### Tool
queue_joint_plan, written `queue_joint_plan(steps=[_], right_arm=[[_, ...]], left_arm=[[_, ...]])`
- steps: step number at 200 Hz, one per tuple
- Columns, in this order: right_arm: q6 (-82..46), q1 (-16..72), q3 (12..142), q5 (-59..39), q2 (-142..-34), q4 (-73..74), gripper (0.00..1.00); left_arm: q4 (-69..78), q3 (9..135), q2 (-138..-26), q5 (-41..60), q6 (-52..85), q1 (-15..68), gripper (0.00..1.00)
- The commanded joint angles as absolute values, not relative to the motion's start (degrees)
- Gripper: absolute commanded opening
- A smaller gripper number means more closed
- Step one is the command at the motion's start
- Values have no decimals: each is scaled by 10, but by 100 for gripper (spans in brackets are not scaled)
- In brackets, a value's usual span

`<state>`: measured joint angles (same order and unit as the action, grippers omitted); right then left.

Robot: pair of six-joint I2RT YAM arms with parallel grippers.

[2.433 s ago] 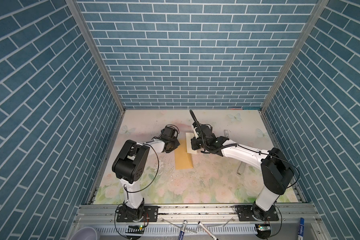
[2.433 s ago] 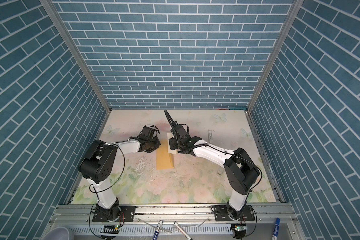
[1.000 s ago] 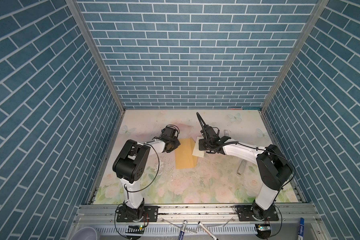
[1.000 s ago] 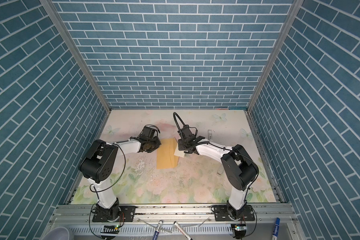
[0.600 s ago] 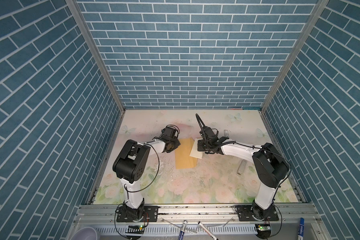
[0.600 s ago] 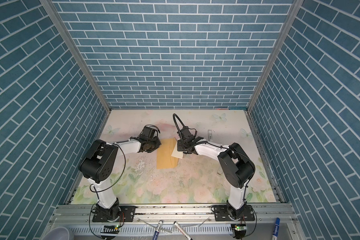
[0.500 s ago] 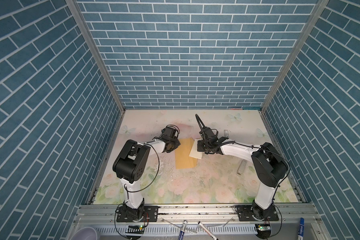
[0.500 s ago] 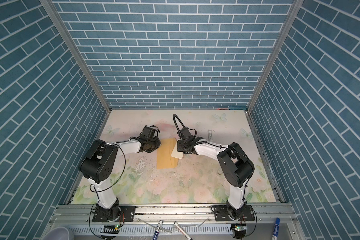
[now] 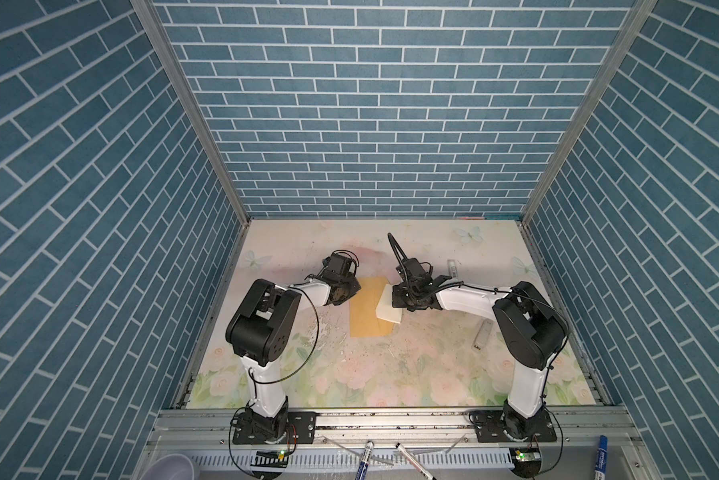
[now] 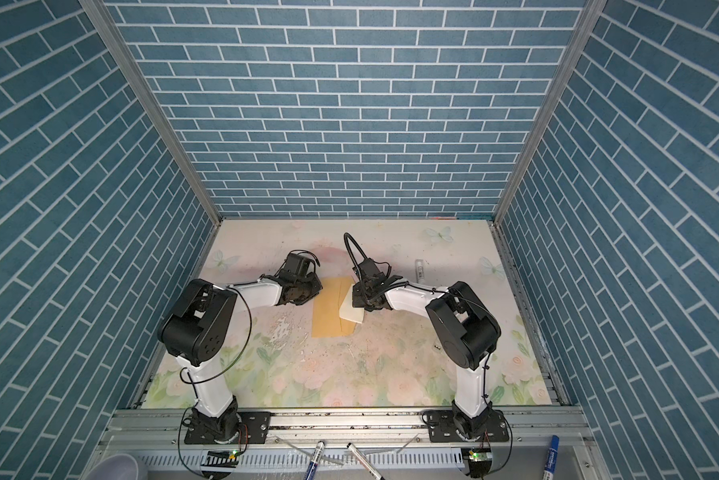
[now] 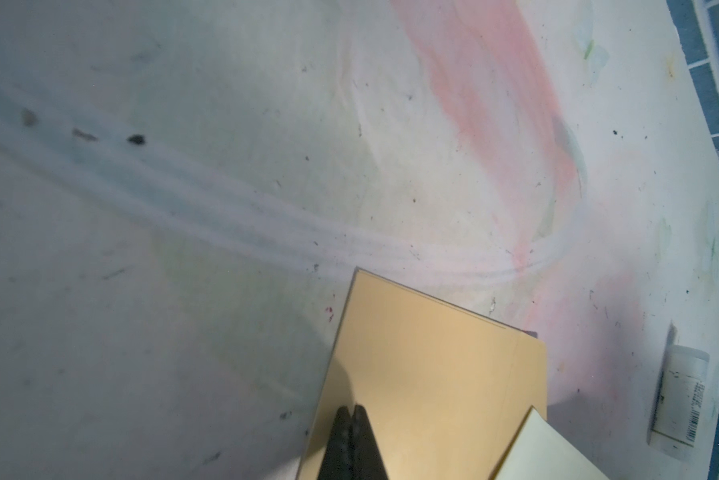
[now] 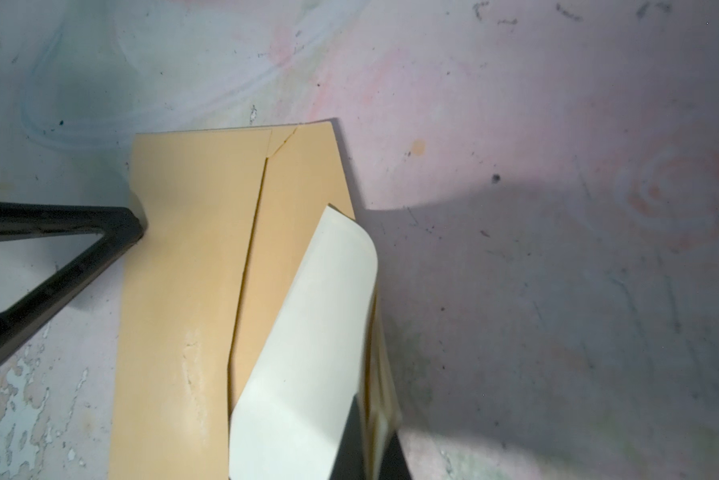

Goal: Place the letter into the envelope and seal it
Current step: 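Lower the letter's edge into the envelope mouth with the right gripper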

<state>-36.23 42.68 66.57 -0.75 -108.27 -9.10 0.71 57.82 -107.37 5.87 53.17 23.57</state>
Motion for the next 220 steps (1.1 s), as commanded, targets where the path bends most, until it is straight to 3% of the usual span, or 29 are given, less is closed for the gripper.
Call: queue_joint_plan(steps=[1,220], right_arm=[[-384,427,675,-24,-1096,-85,0],[-394,426,723,-120,-1163,-45,0]], left_arm=[[-48,554,-1107,61,532,242,0],[-38,549,-1111,68,536,244,0]])
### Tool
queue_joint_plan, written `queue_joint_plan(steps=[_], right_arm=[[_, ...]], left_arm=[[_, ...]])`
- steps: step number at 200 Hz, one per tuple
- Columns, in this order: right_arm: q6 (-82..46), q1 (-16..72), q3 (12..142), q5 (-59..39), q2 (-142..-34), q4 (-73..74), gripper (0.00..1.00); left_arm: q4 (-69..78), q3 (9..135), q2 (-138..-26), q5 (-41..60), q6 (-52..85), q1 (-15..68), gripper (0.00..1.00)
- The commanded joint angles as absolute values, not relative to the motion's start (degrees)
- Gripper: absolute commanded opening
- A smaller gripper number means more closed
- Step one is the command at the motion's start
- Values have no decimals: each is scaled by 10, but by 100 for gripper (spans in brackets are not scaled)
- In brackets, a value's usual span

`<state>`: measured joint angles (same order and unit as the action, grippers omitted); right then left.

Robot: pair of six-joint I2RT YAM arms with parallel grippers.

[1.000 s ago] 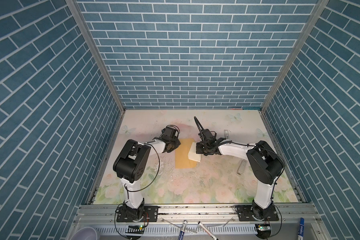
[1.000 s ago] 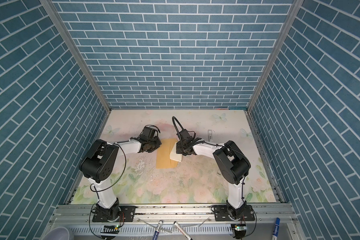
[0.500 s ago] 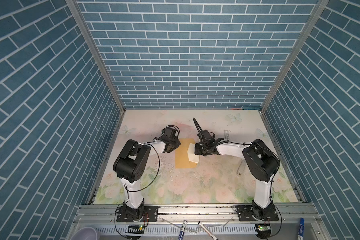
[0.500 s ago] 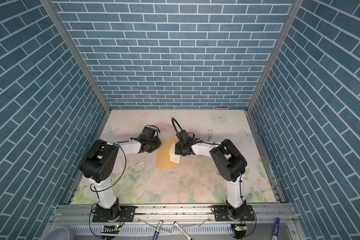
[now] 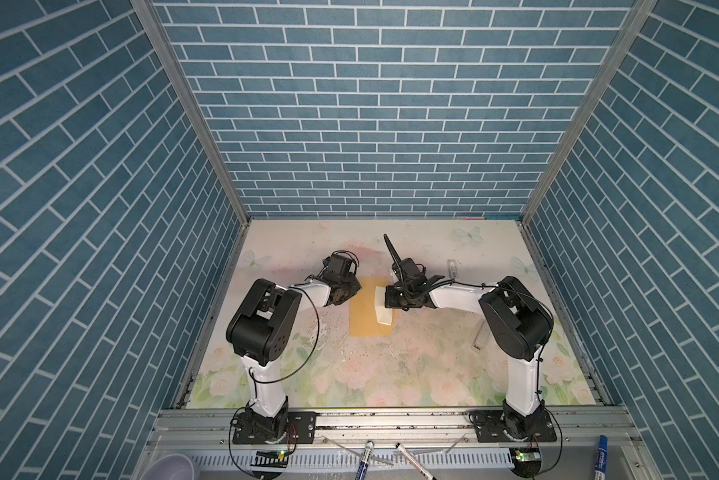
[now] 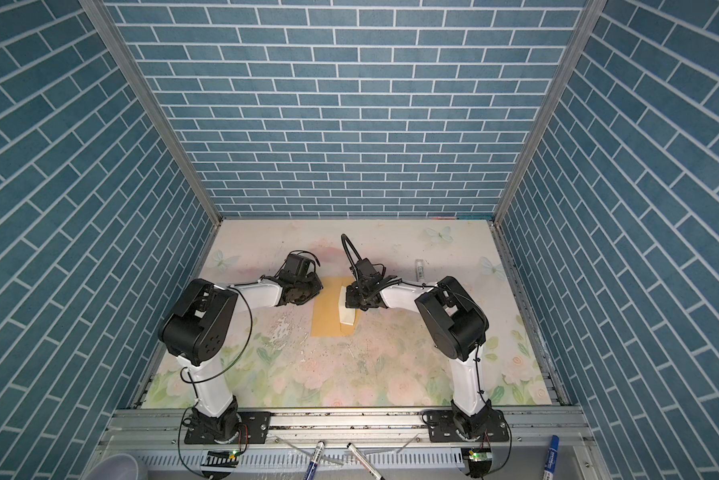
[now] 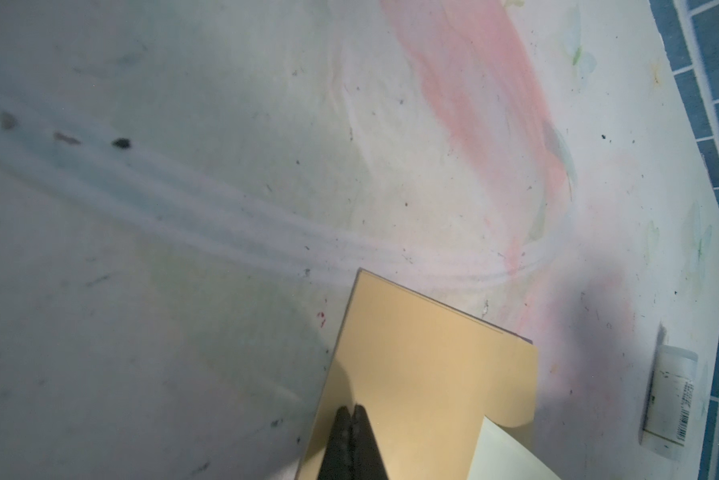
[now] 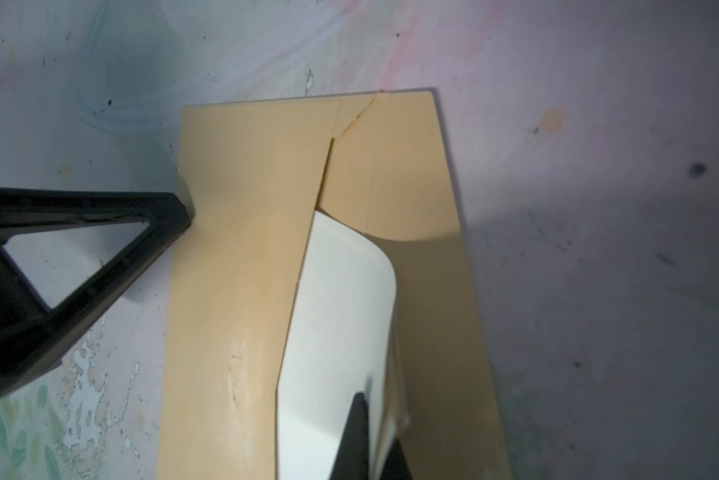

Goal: Place the letter into the envelope and seal it
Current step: 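Lower the letter's edge into the envelope mouth with the right gripper, then push the letter deeper into the envelope with the right gripper while the left holds it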

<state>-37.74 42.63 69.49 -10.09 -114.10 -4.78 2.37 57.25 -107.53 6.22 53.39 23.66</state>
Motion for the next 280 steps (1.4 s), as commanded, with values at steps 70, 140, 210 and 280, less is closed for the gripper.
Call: queue_joint_plan(steps=[70,140,210,280], right_arm=[[-396,425,751,-150,-1190,-42,0],[-398,425,772,-171,-1213,-53,0],[-395,412,785,-160,-1183,-116,8],[-383,399,776,-122,-1133,-180,40]], left_arm=[[-35,549,-1113,70,537,246,0],[-34,550,-1114,70,538,248,0],[-35,546,-1112,64,537,248,0],[-34,543,-1108,63,535,248,0]])
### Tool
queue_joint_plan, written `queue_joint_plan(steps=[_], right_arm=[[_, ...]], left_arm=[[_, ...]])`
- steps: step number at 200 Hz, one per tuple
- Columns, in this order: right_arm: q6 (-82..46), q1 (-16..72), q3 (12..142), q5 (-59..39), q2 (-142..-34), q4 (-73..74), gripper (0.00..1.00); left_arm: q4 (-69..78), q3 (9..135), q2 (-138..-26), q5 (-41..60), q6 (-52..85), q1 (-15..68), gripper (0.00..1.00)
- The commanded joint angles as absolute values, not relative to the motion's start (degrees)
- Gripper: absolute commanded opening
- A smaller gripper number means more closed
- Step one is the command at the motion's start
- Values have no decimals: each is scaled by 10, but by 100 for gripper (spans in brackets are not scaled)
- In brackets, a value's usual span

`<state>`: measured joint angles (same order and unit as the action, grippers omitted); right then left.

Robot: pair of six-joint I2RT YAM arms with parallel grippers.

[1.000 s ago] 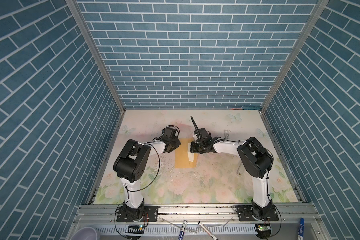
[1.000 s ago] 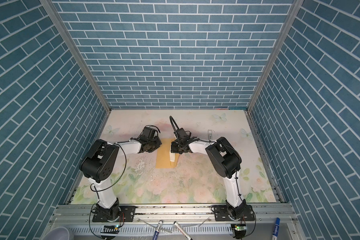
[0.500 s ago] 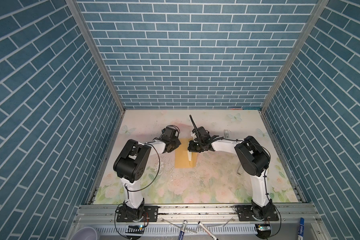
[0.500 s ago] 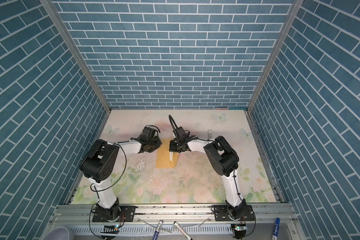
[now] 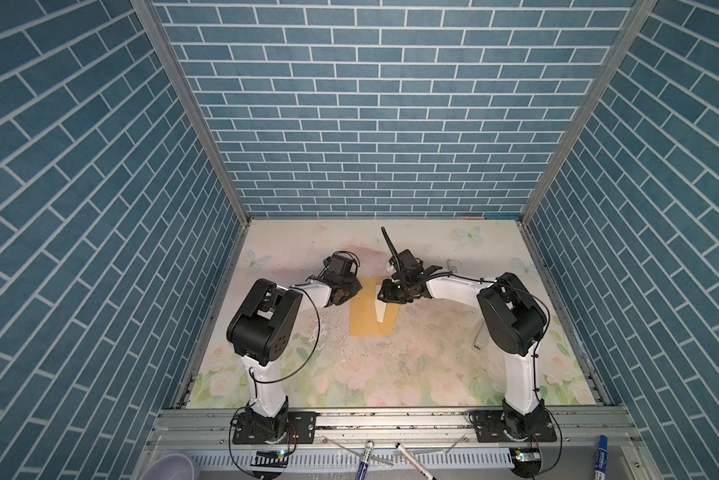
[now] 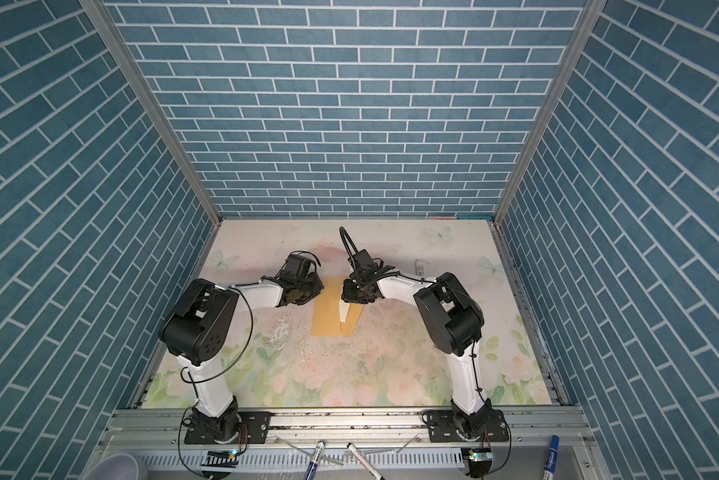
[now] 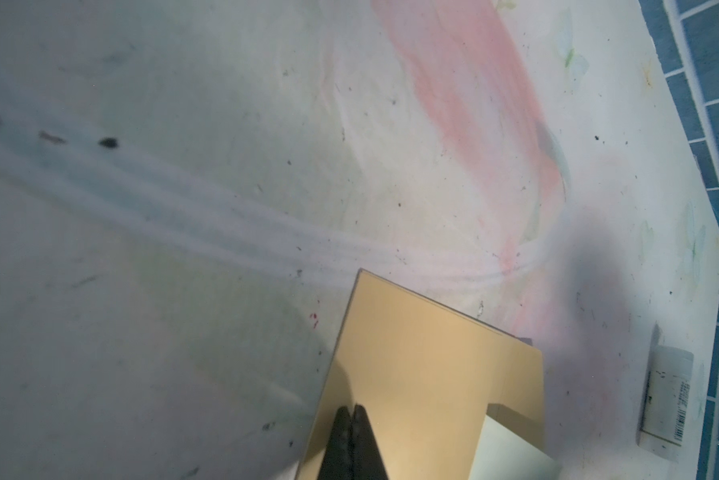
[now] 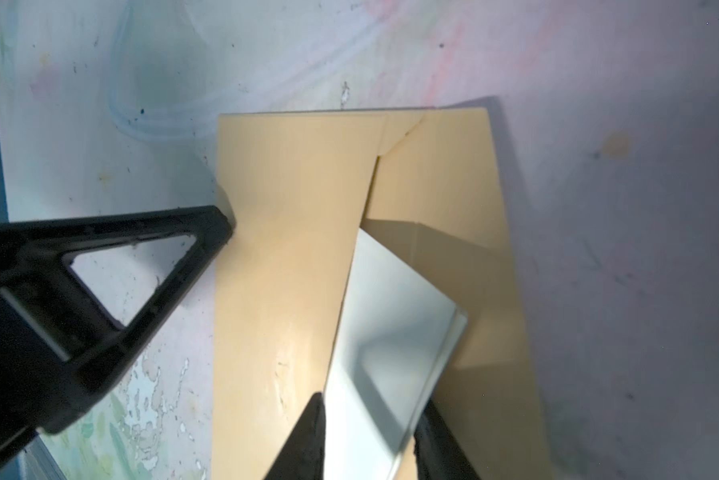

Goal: Place the letter into the envelope and seal it
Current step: 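Push the letter deeper into the envelope with the right gripper while the left holds it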

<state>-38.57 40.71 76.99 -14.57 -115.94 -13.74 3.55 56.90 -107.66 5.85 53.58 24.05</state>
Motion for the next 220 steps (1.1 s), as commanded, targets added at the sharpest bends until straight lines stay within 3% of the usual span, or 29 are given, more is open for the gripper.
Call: queue_joint_plan(steps=[1,220], right_arm=[[-383,398,776,-122,-1133,-180,40],[-444,393,823,-205,-1225,-125,40]], left_arm=[[-34,543,-1108,63,535,249,0],[-33,547,-1109,68,537,248,0]])
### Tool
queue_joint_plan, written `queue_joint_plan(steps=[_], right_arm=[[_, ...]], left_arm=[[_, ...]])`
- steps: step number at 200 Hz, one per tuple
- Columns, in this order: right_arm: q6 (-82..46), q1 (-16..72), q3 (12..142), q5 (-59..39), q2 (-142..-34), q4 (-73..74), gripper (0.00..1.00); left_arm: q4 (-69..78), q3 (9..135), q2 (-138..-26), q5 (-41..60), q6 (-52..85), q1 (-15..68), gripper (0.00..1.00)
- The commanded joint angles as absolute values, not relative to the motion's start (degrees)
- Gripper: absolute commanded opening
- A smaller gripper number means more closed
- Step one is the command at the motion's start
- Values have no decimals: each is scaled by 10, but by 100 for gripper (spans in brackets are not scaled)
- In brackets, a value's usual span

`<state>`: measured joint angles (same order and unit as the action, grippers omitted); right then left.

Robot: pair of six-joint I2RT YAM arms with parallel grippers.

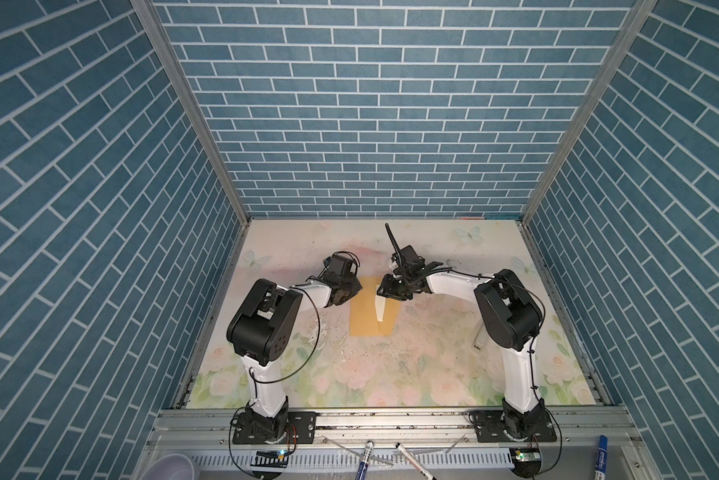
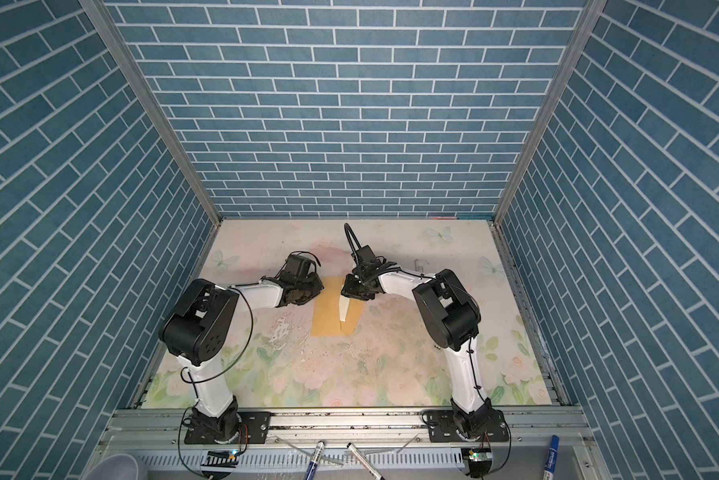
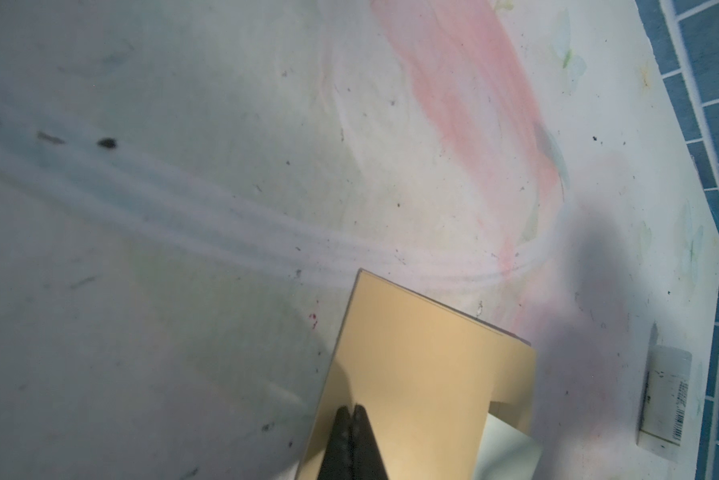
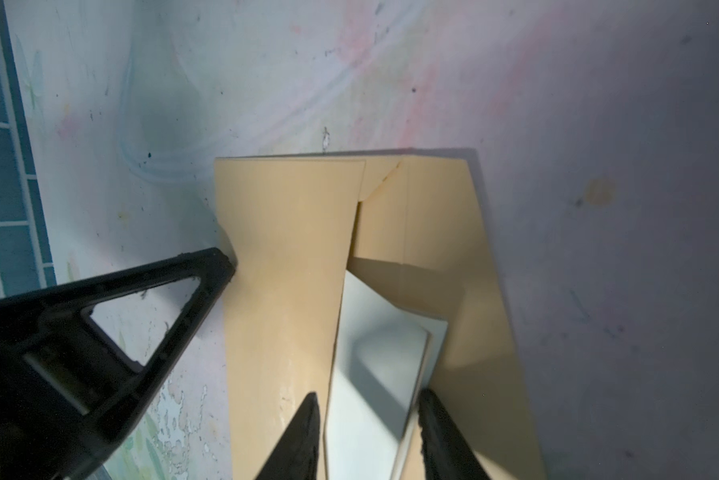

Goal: Place the letter into the envelope and seal it
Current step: 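Push the letter deeper into the envelope with the right gripper while the left holds it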

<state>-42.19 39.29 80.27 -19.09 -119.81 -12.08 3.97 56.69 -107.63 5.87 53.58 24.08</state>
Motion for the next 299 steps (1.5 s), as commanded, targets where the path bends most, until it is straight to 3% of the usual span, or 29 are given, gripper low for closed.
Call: queue_joint_plan(steps=[1,116,142,166,189,225,299], right_arm=[[-444,393,823,-206,-1226,-125,40],[-427,390,857,-189,-1218,-172,39],[-408,386,857,-161,-1184,-201,42],[-404,386,847,-148,-1160,-211,43],[-409,386,838,-152,-1156,-209,43],[-421,386,834,-165,-1173,-201,43],[-427,386,835,-170,-1195,-201,41]], left_arm=[[-33,547,-1109,68,537,249,0],[-50,558,-1084,59,525,249,0],[-73,568,-1049,42,507,249,12],[-94,574,-1013,27,494,249,32],[-102,568,-987,23,491,249,41],[-96,548,-978,36,496,251,46],[-70,538,-1016,60,506,255,44]])
